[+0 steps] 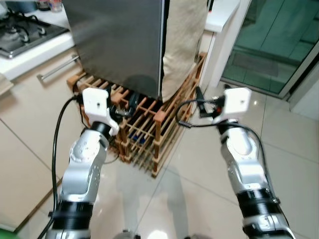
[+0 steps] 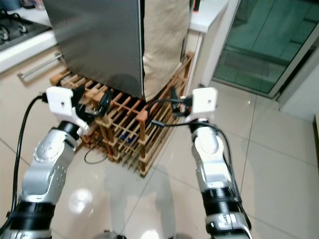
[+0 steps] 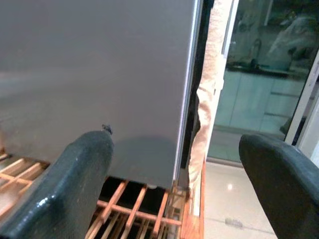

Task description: Restocking fridge

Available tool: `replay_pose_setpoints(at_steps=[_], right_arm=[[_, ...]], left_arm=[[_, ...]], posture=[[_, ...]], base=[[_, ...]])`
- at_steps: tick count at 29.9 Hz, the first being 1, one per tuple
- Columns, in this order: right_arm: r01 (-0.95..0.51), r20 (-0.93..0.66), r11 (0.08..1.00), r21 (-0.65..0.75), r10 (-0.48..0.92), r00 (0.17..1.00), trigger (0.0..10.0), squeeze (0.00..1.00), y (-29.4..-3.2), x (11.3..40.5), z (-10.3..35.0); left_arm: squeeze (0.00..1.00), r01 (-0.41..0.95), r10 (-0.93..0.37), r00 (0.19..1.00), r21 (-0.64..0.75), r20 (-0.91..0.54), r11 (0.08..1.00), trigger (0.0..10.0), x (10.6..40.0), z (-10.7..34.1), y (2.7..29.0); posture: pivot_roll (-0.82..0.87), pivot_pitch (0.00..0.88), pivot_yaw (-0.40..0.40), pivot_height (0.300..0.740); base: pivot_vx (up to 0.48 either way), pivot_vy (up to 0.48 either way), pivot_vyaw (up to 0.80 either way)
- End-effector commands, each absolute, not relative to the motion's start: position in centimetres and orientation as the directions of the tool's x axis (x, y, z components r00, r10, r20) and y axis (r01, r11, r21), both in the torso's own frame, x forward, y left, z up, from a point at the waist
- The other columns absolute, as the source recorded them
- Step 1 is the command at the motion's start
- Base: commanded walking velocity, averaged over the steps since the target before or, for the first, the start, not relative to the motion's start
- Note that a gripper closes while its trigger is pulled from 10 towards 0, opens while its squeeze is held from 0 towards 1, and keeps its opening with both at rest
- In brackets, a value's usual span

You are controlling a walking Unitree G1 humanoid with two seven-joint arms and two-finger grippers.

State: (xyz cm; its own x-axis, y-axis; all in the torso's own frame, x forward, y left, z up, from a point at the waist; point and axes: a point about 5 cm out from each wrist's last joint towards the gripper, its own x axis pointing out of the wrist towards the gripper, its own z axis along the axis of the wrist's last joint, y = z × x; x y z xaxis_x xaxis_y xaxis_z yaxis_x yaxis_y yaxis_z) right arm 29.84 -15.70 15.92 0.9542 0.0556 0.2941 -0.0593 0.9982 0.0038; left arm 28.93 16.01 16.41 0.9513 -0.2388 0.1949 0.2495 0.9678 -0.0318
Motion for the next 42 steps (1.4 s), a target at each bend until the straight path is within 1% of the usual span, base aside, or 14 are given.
replay_pose_setpoints(at_steps=[1, 2, 4, 6, 8, 9, 12, 21, 29, 33, 37, 42], right_arm=[[0.014, 0.267, 0.999, 0.042, -0.025, 0.963, 10.0, 0.0, -17.4, 28.6, 15.5], [0.078, 0.231, 0.993, 0.086, -0.096, 0.968, 10.0, 0.0, -18.5, 27.6, 14.7], [0.161, 0.184, 0.978, 0.134, -0.184, 0.966, 10.0, 0.0, -19.8, 26.8, 14.0], [0.179, 0.181, 0.978, 0.107, -0.196, 0.964, 10.0, 0.0, -19.7, 26.9, 14.0], [0.179, 0.181, 0.978, 0.107, -0.196, 0.964, 10.0, 0.0, -19.7, 26.9, 14.0], [0.167, 0.193, 0.983, 0.078, -0.179, 0.965, 10.0, 0.0, -19.2, 27.0, 14.4], [0.154, 0.195, 0.986, 0.057, -0.162, 0.967, 10.0, 0.0, -18.8, 27.1, 14.7], [0.109, 0.205, 0.994, 0.007, -0.108, 0.973, 10.0, 0.0, -17.8, 28.0, 15.4], [0.105, 0.201, 0.994, 0.003, -0.103, 0.974, 10.0, 0.0, -17.8, 28.2, 15.5], [0.096, 0.201, 0.995, -0.004, -0.093, 0.975, 10.0, 0.0, -17.8, 28.4, 15.7], [0.079, 0.207, 0.997, -0.011, -0.075, 0.976, 10.0, 0.0, -17.6, 28.6, 15.8], [0.067, 0.202, 0.998, -0.015, -0.063, 0.977, 10.0, 0.0, -17.4, 28.7, 15.7]], left_arm=[[0.0, 0.242, -0.234, 0.956, -0.03, 0.175, 0.97, 10.0, 28.3, 16.4, 16.3], [0.0, 0.248, -0.244, 0.957, -0.006, 0.157, 0.969, 10.0, 27.9, 16.2, 16.1], [0.0, 0.258, -0.256, 0.954, 0.008, 0.155, 0.966, 10.0, 28.0, 16.3, 15.8], [0.0, 0.258, -0.257, 0.952, 0.017, 0.164, 0.966, 10.0, 28.5, 16.3, 15.7], [0.0, 0.258, -0.257, 0.952, 0.017, 0.164, 0.966, 10.0, 28.5, 16.3, 15.7], [0.0, 0.277, -0.277, 0.945, 0.028, 0.174, 0.961, 10.0, 29.0, 16.6, 15.4], [0.0, 0.299, -0.297, 0.935, 0.02, 0.192, 0.954, 10.0, 29.3, 17.1, 15.0], [0.0, 0.317, -0.31, 0.919, 0.011, 0.242, 0.948, 10.0, 30.0, 18.5, 14.6], [0.0, 0.329, -0.32, 0.909, 0.013, 0.269, 0.944, 10.0, 30.0, 19.0, 14.1], [0.0, 0.338, -0.318, 0.901, -0.019, 0.294, 0.941, 10.0, 29.7, 19.1, 13.8], [0.0, 0.308, -0.287, 0.91, -0.024, 0.3, 0.951, 10.0, 29.8, 19.2, 14.1], [0.0, 0.303, -0.278, 0.914, -0.041, 0.295, 0.952, 10.0, 29.9, 19.0, 14.2]], posture=[[-0.06, 0.034, -0.012, 0.74], [-0.06, 0.034, -0.012, 0.74], [-0.06, 0.038, -0.017, 0.74], [-0.06, 0.037, -0.014, 0.74], [-0.06, 0.037, -0.014, 0.74], [-0.08, 0.04, -0.005, 0.74], [-0.08, 0.042, -0.003, 0.74], [-0.09, 0.049, 0.008, 0.74], [-0.09, 0.05, 0.002, 0.74], [-0.09, 0.052, -0.007, 0.74], [-0.09, 0.052, -0.011, 0.74], [-0.09, 0.054, -0.013, 0.74]], base=[[0.0, 0.0, 0.0], [0.0, 0.0, 0.0], [0.0, 0.0, 0.0], [0.0, 0.0, 0.0], [0.0, 0.0, 0.0], [0.0, 0.0, 0.0], [0.0, 0.0, 0.0], [0.48, 0.0, 0.0], [0.48, 0.0, 0.0], [0.473, 0.0, 0.0], [0.0, 0.0, 0.0], [0.0, 0.0, 0.0]])
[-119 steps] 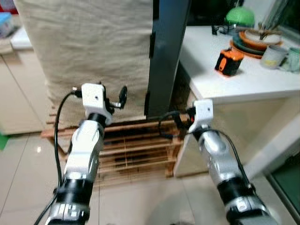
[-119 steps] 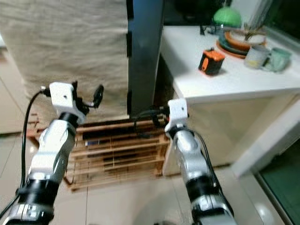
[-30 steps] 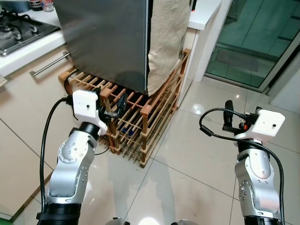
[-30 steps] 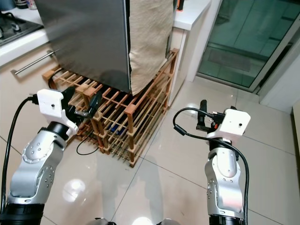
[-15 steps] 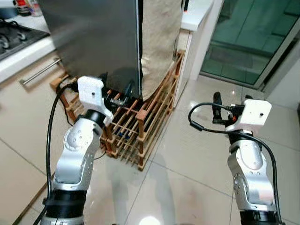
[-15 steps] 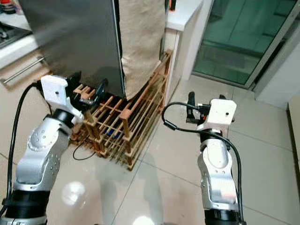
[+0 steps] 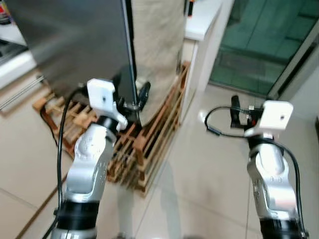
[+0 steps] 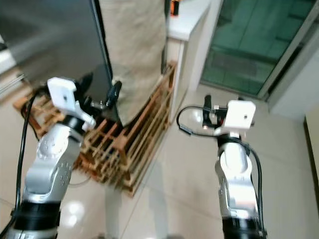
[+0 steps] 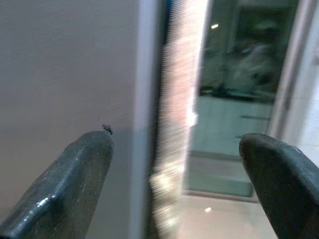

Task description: Restocking fridge

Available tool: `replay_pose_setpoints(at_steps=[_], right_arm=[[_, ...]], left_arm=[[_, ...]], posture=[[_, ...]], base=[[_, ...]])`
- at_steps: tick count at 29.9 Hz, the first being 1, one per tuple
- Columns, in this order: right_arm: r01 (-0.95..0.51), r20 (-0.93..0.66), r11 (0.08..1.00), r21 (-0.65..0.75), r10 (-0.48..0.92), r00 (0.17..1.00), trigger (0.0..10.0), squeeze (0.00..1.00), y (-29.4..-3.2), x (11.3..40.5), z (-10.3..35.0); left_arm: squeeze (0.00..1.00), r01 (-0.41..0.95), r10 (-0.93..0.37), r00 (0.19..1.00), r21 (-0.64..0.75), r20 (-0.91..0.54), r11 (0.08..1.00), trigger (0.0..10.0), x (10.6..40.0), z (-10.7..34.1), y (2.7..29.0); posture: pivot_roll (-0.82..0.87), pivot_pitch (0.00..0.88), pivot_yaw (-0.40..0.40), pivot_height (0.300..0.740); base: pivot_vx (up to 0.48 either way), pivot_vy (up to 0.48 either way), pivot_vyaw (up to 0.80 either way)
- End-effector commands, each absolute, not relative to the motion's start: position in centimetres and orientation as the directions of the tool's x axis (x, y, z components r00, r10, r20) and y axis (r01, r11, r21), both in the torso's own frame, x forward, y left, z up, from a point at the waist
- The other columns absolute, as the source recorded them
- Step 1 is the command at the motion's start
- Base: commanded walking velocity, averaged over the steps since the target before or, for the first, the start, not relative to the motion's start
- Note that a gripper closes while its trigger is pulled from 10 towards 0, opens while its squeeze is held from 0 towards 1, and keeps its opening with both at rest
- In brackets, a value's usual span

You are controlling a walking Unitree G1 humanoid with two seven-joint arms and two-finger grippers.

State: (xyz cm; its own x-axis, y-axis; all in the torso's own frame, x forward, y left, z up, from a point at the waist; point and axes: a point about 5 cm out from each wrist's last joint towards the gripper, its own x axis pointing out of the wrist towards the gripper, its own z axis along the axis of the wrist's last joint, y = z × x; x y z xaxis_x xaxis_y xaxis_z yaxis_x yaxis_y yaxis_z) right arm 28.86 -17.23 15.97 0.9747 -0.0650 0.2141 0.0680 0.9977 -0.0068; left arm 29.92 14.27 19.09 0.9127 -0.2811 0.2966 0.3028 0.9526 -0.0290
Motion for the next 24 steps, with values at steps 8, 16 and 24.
replay_pose_setpoints(at_steps=[8, 16, 24], right_arm=[[0.059, 0.174, 0.998, -0.024, -0.054, 0.983, 10.0, 0.0, -17.3, 29.2, 15.3], [0.052, 0.203, 0.998, -0.026, -0.046, 0.978, 10.0, 0.0, -17.4, 29.1, 16.0], [0.082, 0.205, 0.996, 0.039, -0.088, 0.975, 10.0, 0.0, -19.4, 24.2, 15.0]], left_arm=[[0.0, 0.295, -0.282, 0.932, -0.023, 0.229, 0.955, 10.0, 30.7, 18.1, 13.6], [0.0, 0.243, -0.244, 0.948, 0.03, 0.204, 0.97, 10.0, 31.2, 18.4, 14.4], [0.0, 0.075, -0.071, 0.983, -0.016, 0.168, 0.997, 10.0, 25.7, 16.1, 19.0]], posture=[[-0.09, 0.057, -0.014, 0.74], [-0.1, 0.057, -0.005, 0.74], [-0.08, 0.079, -0.006, 0.74]], base=[[0.0, 0.0, -0.28], [0.0, 0.0, -0.18], [0.0, 0.0, 0.0]])
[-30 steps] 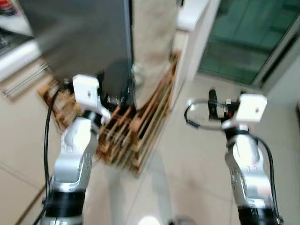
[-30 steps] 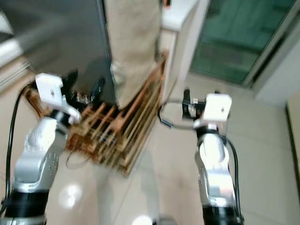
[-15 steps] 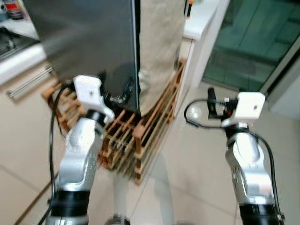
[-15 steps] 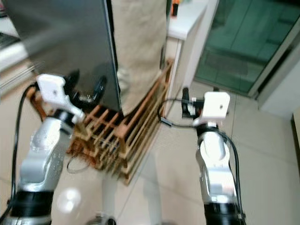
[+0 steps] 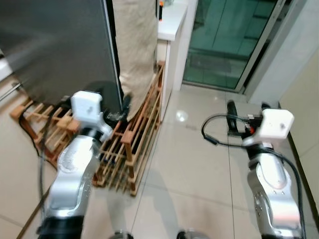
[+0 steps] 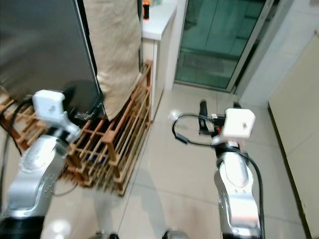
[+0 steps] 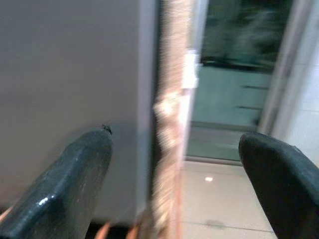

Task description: Restocking fridge

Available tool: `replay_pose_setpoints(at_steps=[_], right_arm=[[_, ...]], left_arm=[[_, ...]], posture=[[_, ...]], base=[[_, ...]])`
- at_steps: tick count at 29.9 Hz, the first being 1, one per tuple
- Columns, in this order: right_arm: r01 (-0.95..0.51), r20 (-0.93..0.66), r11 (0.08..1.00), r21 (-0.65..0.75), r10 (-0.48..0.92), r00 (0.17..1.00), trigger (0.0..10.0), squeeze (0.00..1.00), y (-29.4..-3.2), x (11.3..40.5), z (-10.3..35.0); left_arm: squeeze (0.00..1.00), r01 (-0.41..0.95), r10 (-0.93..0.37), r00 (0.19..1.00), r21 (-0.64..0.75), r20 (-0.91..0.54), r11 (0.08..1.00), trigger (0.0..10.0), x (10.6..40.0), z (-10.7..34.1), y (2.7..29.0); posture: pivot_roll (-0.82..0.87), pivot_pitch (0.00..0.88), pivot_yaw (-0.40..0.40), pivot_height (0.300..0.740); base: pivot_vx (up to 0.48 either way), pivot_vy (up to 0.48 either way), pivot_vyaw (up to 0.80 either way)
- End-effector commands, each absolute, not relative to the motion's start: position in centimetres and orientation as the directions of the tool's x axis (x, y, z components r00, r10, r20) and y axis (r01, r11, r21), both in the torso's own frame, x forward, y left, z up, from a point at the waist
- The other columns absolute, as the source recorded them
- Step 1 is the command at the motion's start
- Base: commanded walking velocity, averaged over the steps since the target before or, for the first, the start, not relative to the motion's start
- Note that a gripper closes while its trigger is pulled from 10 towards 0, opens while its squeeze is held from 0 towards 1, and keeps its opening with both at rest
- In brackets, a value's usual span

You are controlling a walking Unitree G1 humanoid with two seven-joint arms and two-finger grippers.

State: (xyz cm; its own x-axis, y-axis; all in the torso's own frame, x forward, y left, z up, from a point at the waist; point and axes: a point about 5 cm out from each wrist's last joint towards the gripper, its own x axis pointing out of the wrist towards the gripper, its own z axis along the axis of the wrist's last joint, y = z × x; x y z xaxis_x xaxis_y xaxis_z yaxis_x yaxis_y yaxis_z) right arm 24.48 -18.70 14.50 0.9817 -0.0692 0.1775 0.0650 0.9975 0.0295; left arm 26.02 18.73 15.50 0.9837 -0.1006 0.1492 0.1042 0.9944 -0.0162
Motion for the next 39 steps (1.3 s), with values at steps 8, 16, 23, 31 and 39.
replay_pose_setpoints(at_steps=[8, 16, 23, 31, 39], right_arm=[[0.053, 0.207, 0.998, -0.032, -0.045, 0.977, 10.0, 0.0, -18.2, 24.2, 15.0], [0.02, 0.212, 0.998, -0.057, -0.008, 0.977, 10.0, 0.0, -17.8, 24.8, 15.3], [0.015, 0.218, 0.998, -0.066, 0.0, 0.976, 10.0, 0.0, -17.9, 25.6, 15.5], [0.0, 0.213, 0.997, -0.073, 0.015, 0.977, 10.0, 0.0, -17.8, 26.2, 15.3], [-0.016, 0.211, 0.997, -0.073, 0.032, 0.977, 10.0, 0.0, -17.5, 26.9, 15.2]], left_arm=[[0.0, 0.145, -0.136, 0.97, -0.032, 0.2, 0.989, 10.0, 24.9, 17.1, 17.4], [0.0, 0.16, -0.148, 0.955, -0.028, 0.258, 0.987, 10.0, 25.9, 18.7, 16.5], [0.0, 0.145, -0.127, 0.954, -0.048, 0.272, 0.988, 10.0, 26.3, 19.4, 16.3], [0.0, 0.064, -0.056, 0.967, -0.023, 0.247, 0.998, 10.0, 27.3, 19.4, 16.9], [0.0, -0.013, 0.017, 0.966, -0.017, 0.256, 1.0, 10.0, 29.1, 20.5, 18.0]], posture=[[-0.08, 0.079, -0.005, 0.74], [-0.09, 0.074, -0.008, 0.74], [-0.08, 0.075, -0.012, 0.74], [-0.08, 0.067, -0.012, 0.74], [-0.08, 0.048, -0.01, 0.74]], base=[[0.0, 0.0, 0.0], [0.48, 0.0, 0.0], [0.48, 0.0, 0.0], [0.36, 0.0, 0.0], [0.0, 0.0, 0.0]])
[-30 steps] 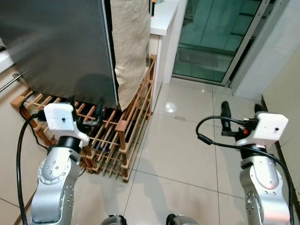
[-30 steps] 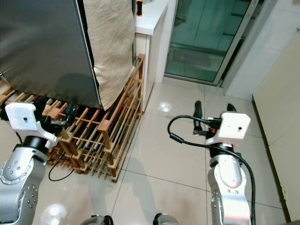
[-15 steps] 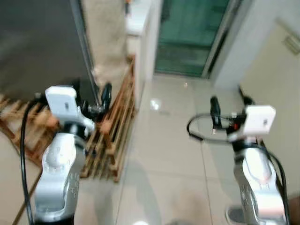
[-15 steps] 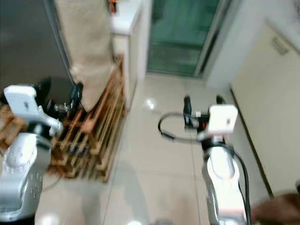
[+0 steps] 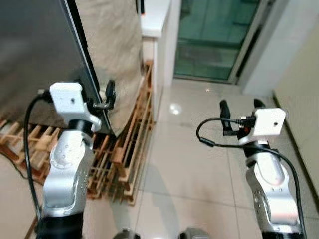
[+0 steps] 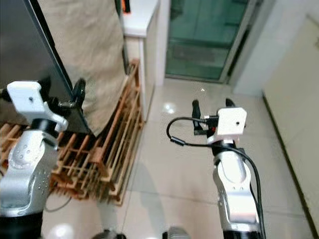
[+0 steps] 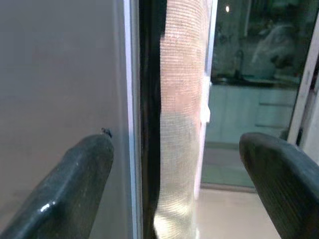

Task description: Restocking fridge

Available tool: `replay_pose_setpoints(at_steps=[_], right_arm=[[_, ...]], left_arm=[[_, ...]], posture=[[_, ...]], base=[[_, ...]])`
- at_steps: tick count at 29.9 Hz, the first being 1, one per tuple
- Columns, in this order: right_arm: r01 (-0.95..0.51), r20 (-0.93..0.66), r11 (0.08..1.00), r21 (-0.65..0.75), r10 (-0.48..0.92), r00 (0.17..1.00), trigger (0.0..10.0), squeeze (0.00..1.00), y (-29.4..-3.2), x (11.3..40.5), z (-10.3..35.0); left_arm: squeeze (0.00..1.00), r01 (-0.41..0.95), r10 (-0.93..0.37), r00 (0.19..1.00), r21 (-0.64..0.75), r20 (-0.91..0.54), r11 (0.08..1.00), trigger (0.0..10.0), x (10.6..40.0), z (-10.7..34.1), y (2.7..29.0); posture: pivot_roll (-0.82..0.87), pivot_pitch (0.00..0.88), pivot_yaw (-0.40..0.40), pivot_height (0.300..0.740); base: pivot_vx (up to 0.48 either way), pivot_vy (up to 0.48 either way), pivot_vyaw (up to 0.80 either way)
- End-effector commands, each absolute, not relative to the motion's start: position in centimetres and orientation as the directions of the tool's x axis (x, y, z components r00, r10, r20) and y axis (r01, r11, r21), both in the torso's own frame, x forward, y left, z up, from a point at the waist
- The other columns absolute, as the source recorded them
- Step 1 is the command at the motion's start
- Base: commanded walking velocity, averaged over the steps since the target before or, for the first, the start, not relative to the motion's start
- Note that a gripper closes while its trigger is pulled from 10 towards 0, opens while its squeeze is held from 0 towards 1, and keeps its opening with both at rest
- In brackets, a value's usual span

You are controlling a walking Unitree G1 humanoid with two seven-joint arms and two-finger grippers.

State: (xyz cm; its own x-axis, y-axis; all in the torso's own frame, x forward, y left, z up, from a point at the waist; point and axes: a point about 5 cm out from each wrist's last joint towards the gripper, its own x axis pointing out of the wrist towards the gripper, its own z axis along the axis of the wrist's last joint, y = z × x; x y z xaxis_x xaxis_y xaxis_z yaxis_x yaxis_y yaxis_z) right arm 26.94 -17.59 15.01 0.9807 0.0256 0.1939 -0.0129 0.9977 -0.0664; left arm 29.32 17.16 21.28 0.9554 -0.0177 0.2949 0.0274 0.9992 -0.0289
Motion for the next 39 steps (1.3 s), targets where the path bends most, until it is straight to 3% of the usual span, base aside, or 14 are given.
replay_pose_setpoints(at_steps=[1, 8, 21, 31, 39], right_arm=[[-0.017, 0.208, 0.998, -0.067, 0.031, 0.978, 10.0, 0.0, -17.4, 27.1, 15.2], [-0.027, 0.211, 0.998, -0.06, 0.039, 0.977, 10.0, 0.0, -17.0, 27.4, 15.1], [-0.013, 0.219, 0.998, -0.058, 0.025, 0.975, 10.0, 0.0, -17.1, 27.7, 15.2], [-0.014, 0.213, 0.998, -0.06, 0.026, 0.977, 10.0, 0.0, -17.1, 27.4, 15.1], [-0.006, 0.207, 0.998, -0.06, 0.019, 0.978, 10.0, 0.0, -17.1, 27.3, 15.0]], left_arm=[[0.0, -0.019, 0.026, 0.966, -0.031, 0.257, 0.999, 10.0, 29.8, 20.7, 18.0], [0.0, 0.017, -0.002, 0.956, -0.051, 0.294, 0.999, 10.0, 32.5, 22.7, 17.1], [0.0, 0.116, -0.091, 0.961, -0.079, 0.261, 0.99, 10.0, 35.4, 22.5, 14.1], [0.0, 0.064, -0.039, 0.98, -0.126, 0.194, 0.99, 10.0, 36.6, 21.4, 14.2], [0.0, 0.003, 0.031, 0.991, -0.258, 0.128, 0.966, 10.0, 36.8, 20.1, 14.5]], posture=[[-0.08, 0.046, -0.012, 0.74], [-0.09, 0.035, -0.005, 0.74], [-0.11, 0.033, 0.008, 0.74], [-0.12, 0.045, 0.006, 0.74], [-0.13, 0.052, 0.011, 0.74]], base=[[0.0, 0.0, 0.0], [0.0, 0.0, 0.0], [0.0, 0.0, 0.0], [0.0, 0.0, 0.0], [0.0, 0.0, 0.0]])
